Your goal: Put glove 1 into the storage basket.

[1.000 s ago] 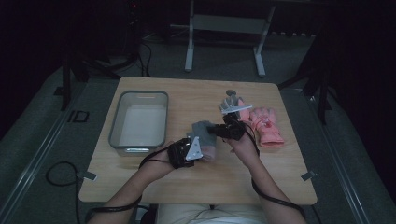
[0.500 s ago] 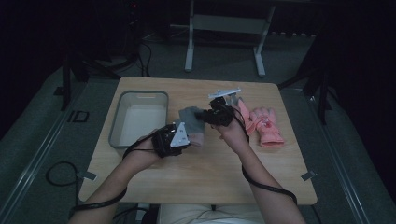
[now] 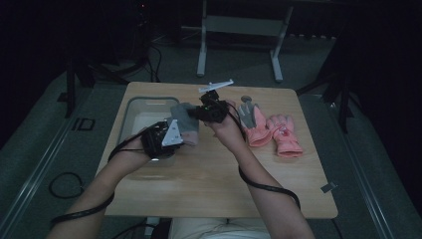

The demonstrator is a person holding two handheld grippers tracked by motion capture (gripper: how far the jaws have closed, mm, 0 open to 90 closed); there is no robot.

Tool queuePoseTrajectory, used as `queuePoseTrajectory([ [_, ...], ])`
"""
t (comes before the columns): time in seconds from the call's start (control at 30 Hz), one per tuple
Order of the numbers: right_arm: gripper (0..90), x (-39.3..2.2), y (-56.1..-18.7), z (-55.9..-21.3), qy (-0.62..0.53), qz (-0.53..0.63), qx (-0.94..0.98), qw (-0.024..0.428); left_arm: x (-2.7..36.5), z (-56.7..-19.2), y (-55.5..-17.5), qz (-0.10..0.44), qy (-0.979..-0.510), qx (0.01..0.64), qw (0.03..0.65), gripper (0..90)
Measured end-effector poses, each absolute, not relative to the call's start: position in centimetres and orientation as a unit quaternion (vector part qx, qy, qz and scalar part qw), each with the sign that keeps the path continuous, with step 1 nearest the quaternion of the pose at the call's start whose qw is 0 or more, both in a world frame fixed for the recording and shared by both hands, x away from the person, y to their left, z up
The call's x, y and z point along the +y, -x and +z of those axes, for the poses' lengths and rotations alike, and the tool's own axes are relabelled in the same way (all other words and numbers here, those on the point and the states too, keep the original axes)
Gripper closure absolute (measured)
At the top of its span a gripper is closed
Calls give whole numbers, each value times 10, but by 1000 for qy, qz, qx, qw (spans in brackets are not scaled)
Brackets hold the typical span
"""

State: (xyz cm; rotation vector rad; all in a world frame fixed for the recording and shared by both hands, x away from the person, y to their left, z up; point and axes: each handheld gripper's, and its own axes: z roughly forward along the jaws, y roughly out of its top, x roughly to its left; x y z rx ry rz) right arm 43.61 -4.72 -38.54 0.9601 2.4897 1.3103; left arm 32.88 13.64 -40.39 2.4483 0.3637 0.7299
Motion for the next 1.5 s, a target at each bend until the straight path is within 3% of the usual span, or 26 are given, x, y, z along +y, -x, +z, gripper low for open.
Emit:
queuePoseTrajectory([
  [0.43,772,24,-456,-397,-312,437,842,57,194,-416,-340,271,-914,174,247,704],
  [0.67,772,42,-465,-414,-320,434,841,46,212,-435,-354,261,-921,173,233,702],
  [0.93,771,51,-477,-440,-337,421,841,37,218,-458,-374,227,-928,187,230,700],
  [1.27,762,61,-496,-468,-360,386,849,40,211,-481,-399,207,-944,183,181,696],
  [1.5,645,56,-501,-473,-372,380,845,60,204,-489,-413,180,-954,185,154,695],
])
